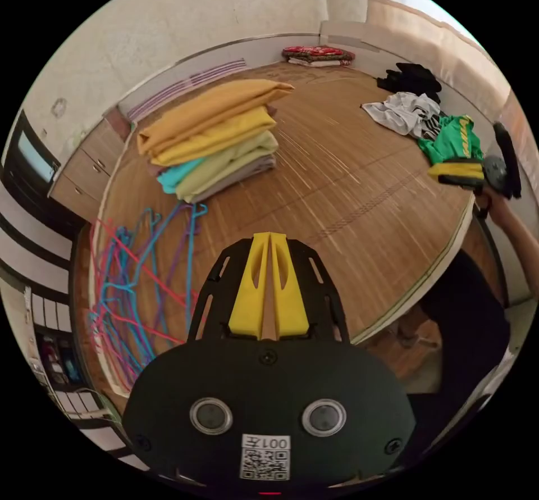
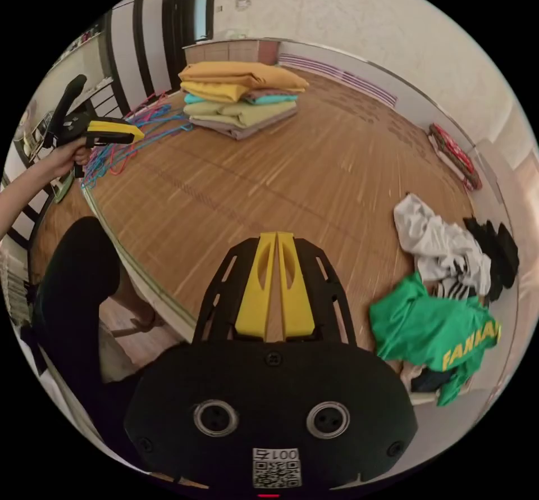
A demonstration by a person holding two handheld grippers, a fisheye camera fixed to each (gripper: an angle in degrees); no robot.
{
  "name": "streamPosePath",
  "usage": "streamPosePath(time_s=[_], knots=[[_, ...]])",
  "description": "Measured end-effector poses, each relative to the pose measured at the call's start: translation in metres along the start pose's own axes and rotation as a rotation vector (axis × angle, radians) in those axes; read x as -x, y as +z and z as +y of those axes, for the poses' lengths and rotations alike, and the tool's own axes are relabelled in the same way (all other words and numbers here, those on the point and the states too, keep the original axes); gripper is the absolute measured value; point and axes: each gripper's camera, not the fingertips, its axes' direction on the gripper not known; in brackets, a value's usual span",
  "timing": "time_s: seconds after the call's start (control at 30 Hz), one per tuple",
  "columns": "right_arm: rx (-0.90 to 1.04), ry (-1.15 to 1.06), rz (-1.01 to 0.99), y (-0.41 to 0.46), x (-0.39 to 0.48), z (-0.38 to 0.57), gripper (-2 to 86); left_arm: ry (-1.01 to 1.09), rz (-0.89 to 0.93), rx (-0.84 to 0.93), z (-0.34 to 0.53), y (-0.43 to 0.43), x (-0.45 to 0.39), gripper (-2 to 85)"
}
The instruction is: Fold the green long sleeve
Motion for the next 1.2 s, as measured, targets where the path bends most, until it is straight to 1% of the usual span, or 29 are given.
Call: streamPosePath(time_s=[0.07, 0.13, 0.17, 0.2, 0.27, 0.4, 0.53, 0.63, 0.73, 0.87, 0.97, 1.07, 1.2], knots=[[0.029, 0.032, 0.012, 0.006, 0.000, 0.030, 0.7, -0.022, 0.013, 0.049, -0.006, 0.011, -0.025, -1.0], [0.070, 0.078, 0.027, 0.013, -0.001, 0.067, 0.6, 0.022, -0.002, 0.135, -0.015, 0.023, -0.060, -1.0], [0.078, 0.092, 0.033, 0.014, -0.002, 0.075, 0.5, 0.041, -0.011, 0.151, -0.017, 0.025, -0.068, -1.0], [0.089, 0.118, 0.046, 0.014, -0.004, 0.090, 0.5, 0.084, -0.034, 0.162, -0.021, 0.026, -0.085, -1.0], [0.086, 0.157, 0.053, 0.010, -0.009, 0.111, 0.5, 0.107, -0.061, 0.160, -0.024, 0.027, -0.105, -1.0], [0.059, 0.246, 0.073, 0.003, -0.027, 0.160, 0.5, 0.107, -0.110, 0.192, -0.034, 0.037, -0.138, -1.0], [0.040, 0.357, 0.044, 0.006, -0.046, 0.199, 0.6, 0.090, -0.192, 0.190, -0.049, 0.038, -0.158, -1.0], [0.034, 0.381, 0.039, 0.011, -0.051, 0.212, 0.6, 0.156, -0.196, 0.217, -0.059, 0.036, -0.169, -1.0], [0.009, 0.403, 0.041, 0.016, -0.053, 0.217, 0.8, 0.171, -0.233, 0.264, -0.067, 0.037, -0.177, -1.0], [-0.018, 0.425, 0.033, 0.021, -0.058, 0.214, 1.2, 0.148, -0.255, 0.275, -0.077, 0.037, -0.185, -1.0], [-0.076, 0.429, 0.070, 0.014, -0.063, 0.210, 1.8, 0.122, -0.237, 0.234, -0.088, 0.033, -0.191, -1.0], [-0.159, 0.458, 0.124, 0.002, -0.076, 0.206, 3.5, 0.112, -0.182, 0.180, -0.099, 0.030, -0.201, -1.0], [-0.229, 0.496, 0.179, -0.011, -0.111, 0.196, 7.4, 0.135, -0.109, 0.138, -0.109, 0.036, -0.213, -1.0]])
